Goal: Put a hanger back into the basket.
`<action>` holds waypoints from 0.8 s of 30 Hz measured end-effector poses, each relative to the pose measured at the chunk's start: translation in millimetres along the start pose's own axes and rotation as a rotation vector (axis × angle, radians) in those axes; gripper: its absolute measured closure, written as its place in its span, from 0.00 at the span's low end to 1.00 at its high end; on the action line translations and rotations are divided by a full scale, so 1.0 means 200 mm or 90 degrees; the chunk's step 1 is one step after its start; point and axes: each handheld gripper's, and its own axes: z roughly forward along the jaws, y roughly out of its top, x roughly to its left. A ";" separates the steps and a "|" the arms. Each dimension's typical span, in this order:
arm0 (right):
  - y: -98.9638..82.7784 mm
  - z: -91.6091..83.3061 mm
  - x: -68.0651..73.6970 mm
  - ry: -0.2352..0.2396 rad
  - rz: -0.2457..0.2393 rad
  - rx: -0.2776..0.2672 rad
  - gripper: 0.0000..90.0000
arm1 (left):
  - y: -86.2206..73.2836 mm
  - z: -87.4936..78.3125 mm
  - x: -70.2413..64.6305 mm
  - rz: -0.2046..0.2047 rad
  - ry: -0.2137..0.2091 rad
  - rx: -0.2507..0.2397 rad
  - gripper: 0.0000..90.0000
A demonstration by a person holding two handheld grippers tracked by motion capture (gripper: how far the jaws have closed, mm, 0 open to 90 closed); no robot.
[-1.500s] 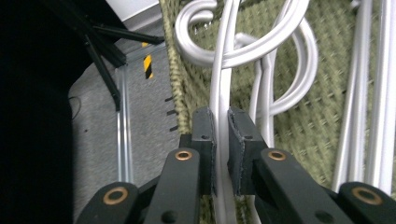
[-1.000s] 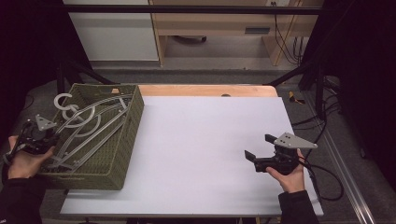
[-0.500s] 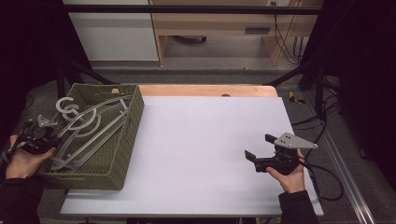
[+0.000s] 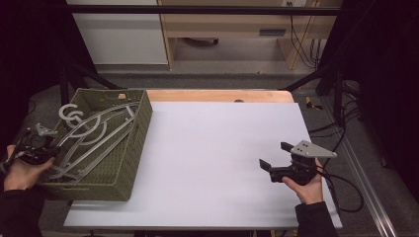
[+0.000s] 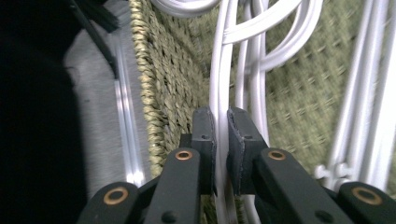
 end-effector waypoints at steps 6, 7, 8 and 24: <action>0.00 0.00 0.00 0.000 0.001 0.003 0.04 | 0.01 -0.01 -0.02 0.021 -0.036 -0.001 0.80; 0.00 0.00 0.00 0.000 0.001 0.002 0.04 | 0.00 -0.02 -0.01 0.006 -0.046 -0.015 0.79; 0.00 0.00 0.00 0.001 0.002 0.001 0.04 | -0.01 -0.02 0.00 -0.004 -0.055 -0.023 0.77; 0.00 0.00 0.00 0.004 0.005 -0.005 0.04 | 0.08 -0.29 -0.17 -0.091 -0.192 -0.295 0.47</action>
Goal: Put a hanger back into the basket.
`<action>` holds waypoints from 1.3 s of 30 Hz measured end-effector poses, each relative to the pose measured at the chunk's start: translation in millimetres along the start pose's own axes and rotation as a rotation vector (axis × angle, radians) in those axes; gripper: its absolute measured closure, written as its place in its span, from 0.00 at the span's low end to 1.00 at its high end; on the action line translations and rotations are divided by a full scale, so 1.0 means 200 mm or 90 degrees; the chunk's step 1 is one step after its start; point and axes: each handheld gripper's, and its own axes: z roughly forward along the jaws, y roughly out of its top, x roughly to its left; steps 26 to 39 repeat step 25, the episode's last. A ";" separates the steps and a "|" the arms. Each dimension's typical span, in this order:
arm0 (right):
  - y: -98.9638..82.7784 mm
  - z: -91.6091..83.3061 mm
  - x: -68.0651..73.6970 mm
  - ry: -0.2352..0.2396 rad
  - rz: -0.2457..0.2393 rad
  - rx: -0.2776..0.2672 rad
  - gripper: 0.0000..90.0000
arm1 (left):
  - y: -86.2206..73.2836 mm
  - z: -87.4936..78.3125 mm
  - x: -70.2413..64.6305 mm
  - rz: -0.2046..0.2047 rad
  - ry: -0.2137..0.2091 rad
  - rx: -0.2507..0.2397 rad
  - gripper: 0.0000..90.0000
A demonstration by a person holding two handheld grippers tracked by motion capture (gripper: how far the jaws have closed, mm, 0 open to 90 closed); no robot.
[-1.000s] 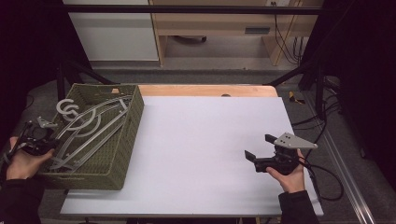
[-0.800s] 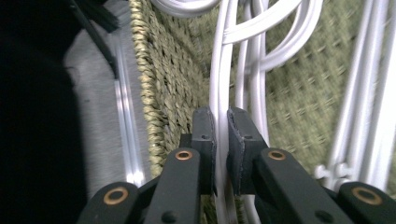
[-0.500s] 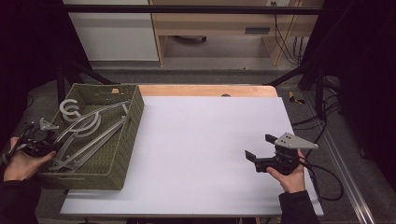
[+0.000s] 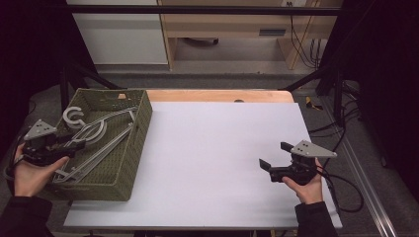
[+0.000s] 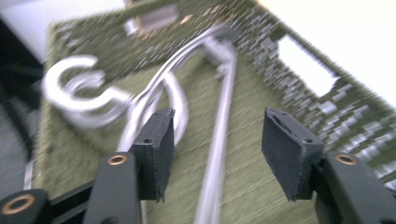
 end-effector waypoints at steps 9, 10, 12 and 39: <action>0.00 -0.01 0.00 0.002 0.005 -0.012 0.03 | 0.00 0.03 -0.22 -0.012 -0.057 -0.076 0.31; 0.00 -0.01 0.00 0.002 0.006 -0.013 0.03 | -0.01 0.04 -0.24 -0.015 -0.066 -0.086 0.30; 0.00 -0.01 0.00 0.001 0.007 -0.015 0.03 | -0.02 0.05 -0.28 -0.019 -0.083 -0.099 0.29; -0.01 -0.03 -0.02 0.003 0.022 -0.037 0.03 | -0.05 0.12 -0.51 0.004 -0.143 -0.131 0.13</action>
